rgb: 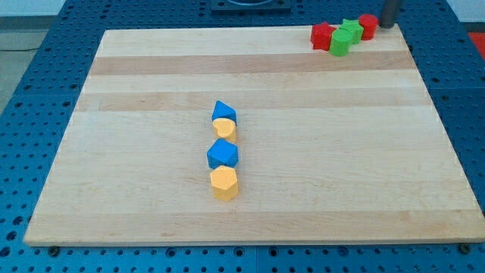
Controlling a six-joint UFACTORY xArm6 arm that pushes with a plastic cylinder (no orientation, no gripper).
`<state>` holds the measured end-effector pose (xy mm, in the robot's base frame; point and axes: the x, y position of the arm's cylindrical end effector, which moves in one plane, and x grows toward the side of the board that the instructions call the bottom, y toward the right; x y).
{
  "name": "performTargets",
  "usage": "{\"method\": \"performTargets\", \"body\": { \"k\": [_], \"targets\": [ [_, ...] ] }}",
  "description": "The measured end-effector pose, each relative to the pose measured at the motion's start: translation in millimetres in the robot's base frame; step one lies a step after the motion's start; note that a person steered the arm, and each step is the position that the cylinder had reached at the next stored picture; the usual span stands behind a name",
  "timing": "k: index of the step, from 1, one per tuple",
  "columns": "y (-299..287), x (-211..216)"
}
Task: Push the red circle into the green circle
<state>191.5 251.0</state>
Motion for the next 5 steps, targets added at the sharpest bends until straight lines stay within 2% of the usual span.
{"method": "performTargets", "body": {
  "k": [2,5],
  "targets": [
    [-37,17],
    [-60,91]
  ]
}}
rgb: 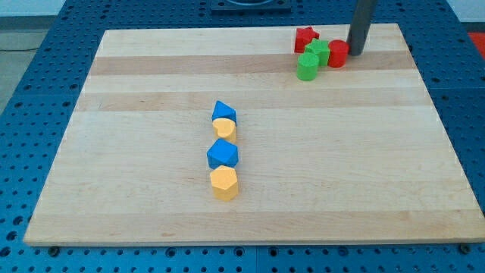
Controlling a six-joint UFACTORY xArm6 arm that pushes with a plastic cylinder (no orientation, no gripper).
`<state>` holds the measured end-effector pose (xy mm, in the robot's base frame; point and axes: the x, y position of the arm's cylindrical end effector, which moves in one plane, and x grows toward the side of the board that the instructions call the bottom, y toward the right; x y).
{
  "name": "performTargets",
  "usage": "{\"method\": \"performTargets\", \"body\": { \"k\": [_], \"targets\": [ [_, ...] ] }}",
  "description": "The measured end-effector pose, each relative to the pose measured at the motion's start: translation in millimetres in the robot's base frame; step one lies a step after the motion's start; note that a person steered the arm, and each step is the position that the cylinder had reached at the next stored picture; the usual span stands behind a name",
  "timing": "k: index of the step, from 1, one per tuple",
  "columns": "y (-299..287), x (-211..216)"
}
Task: Push the red circle into the green circle
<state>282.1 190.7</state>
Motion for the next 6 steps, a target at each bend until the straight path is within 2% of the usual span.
{"method": "performTargets", "body": {
  "k": [1,3,6],
  "targets": [
    [-5,18],
    [-62,20],
    [-75,82]
  ]
}}
